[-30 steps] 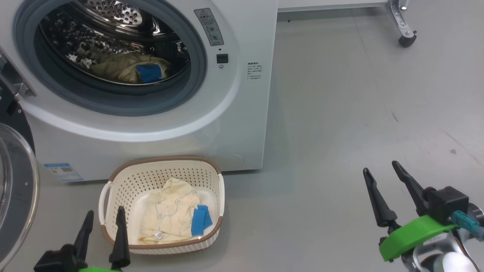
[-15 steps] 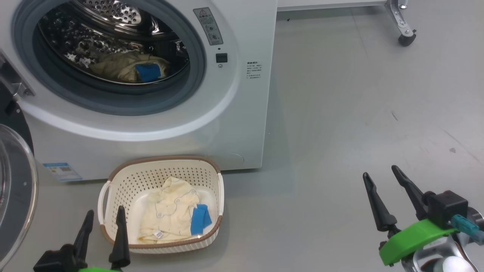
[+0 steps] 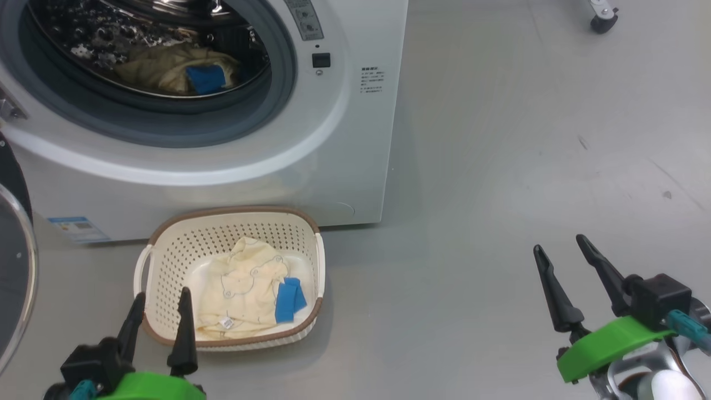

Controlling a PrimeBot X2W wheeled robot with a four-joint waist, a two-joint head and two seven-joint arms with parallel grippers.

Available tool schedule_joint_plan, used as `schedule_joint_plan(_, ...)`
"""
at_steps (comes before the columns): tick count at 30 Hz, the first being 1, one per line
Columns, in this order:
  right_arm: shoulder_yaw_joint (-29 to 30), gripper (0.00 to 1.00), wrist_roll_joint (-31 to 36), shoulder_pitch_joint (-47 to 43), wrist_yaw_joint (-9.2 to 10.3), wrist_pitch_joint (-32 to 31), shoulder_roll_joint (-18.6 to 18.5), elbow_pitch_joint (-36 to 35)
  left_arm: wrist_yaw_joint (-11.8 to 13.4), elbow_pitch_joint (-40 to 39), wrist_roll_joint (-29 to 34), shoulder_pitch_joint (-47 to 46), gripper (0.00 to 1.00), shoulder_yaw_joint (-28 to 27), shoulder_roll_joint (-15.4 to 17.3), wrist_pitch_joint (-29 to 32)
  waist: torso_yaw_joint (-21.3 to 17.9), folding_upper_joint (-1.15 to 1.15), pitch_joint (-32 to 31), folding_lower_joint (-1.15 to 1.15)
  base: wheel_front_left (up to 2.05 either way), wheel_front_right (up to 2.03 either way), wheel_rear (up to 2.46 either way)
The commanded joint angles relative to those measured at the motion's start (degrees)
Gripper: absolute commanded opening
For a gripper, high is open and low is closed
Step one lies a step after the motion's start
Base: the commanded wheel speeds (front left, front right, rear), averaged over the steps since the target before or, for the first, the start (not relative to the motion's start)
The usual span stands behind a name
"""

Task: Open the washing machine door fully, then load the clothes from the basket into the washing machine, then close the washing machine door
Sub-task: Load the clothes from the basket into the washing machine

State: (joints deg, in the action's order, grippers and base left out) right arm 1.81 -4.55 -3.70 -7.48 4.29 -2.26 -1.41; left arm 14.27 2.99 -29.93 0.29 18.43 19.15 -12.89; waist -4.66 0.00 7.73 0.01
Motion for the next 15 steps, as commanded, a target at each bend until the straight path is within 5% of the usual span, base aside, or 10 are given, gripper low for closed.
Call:
schedule_joint_plan(1,-1.25,1.00,-0.41,3.17,-0.01,0.62,-0.62,-2.27,3.70,-0.76,-0.43,-3.76,1.00,-1.69,1.41,0.33,-0.12,0.00,1.57,-0.01,0.00,0.00,0.00)
schedule_joint_plan(15,-4.15,1.00,-0.78,10.58,-0.01,2.84,-0.62,-2.09,-5.77,18.24,-4.97,-19.87,1.00,1.13,-0.16,7.02,-2.39,0.00,14.26,-0.01,0.00,0.00,0.00)
